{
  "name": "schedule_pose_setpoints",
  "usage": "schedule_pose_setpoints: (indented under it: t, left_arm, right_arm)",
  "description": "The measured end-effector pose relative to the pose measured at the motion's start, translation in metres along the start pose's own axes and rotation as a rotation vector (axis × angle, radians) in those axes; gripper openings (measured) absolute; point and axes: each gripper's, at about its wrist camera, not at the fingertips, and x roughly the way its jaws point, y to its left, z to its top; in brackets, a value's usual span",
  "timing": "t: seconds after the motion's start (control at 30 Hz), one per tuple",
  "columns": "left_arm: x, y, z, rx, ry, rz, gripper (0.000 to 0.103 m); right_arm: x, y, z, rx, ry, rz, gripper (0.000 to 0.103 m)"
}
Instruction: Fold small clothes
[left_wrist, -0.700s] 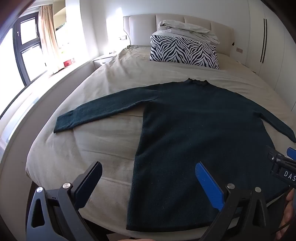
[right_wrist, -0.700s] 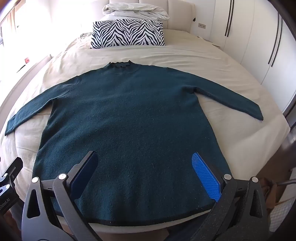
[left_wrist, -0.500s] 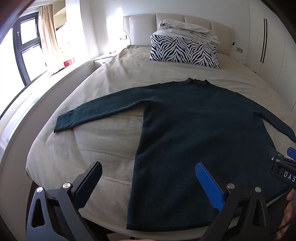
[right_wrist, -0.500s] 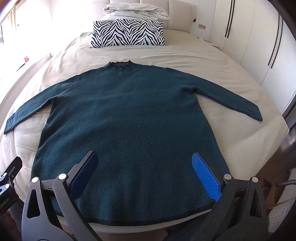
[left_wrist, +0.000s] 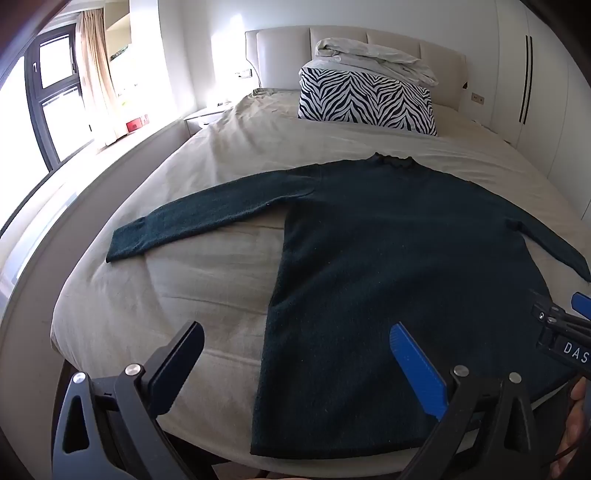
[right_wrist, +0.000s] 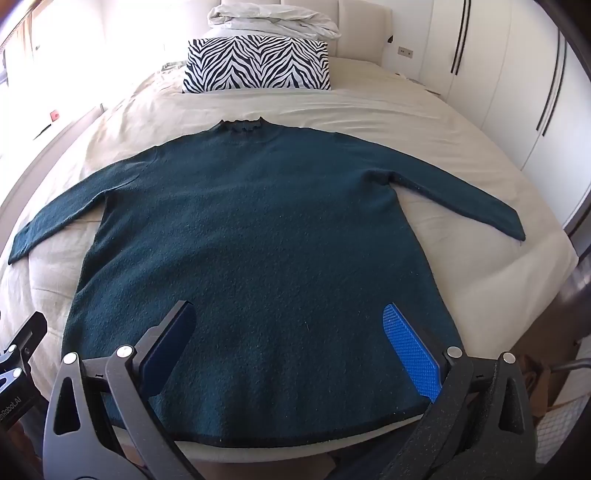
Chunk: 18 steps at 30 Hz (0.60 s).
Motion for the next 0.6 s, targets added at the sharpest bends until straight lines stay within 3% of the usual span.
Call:
schedule_pose_setpoints:
  t: [0.6]
  left_arm:
    - [0.0013,-0.0030,-0.0080,-0.002,0.002,-0.001,0.103]
  right_arm:
    - [0.0038,0.0079,-0.0012,-0.016,0.003,-0.009,0.103]
